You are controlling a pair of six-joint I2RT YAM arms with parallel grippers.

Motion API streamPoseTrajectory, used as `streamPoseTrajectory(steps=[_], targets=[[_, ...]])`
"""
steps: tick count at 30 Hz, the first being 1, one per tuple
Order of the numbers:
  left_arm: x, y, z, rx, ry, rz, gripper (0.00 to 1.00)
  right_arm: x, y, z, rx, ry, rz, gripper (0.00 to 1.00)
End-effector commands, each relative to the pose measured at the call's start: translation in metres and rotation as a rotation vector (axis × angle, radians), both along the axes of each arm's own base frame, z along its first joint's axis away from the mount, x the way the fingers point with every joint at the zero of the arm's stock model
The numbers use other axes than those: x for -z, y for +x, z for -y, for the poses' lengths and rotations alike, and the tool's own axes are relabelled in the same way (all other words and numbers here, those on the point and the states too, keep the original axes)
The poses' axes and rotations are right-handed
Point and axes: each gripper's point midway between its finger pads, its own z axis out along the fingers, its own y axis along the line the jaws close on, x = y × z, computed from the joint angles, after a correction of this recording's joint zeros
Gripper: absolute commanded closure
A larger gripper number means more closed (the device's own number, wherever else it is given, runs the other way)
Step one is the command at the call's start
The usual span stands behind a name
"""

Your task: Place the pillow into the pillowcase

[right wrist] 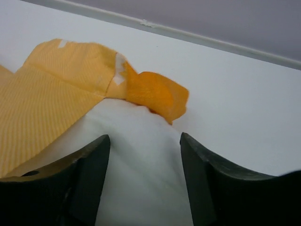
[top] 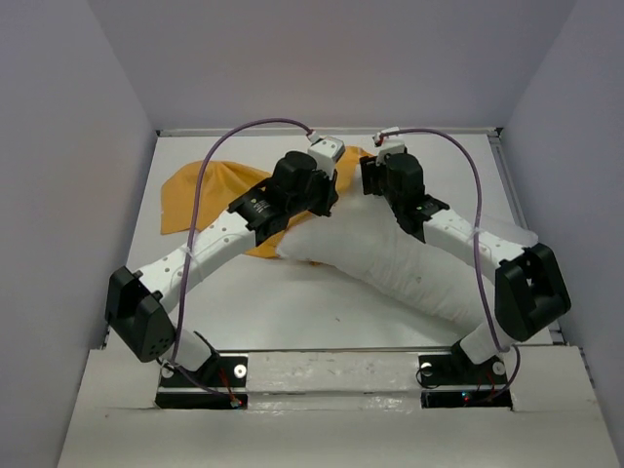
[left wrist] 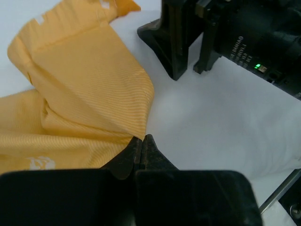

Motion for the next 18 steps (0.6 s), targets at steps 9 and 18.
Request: streamPoseTrajectory(steps=[9,18], targets=[[-0.044,0.011,0.003,-0.028,-0.23,0.07,1.0,-0.086,-0.128,-0.06,-0.446,0.574,-0.056,0.44],[-0.059,-0.007,-0.031,-0.097,-0.384,0.1,1.0,-0.054,-0.155,-0.132,-0.856,0.599,-0.082,0.35]])
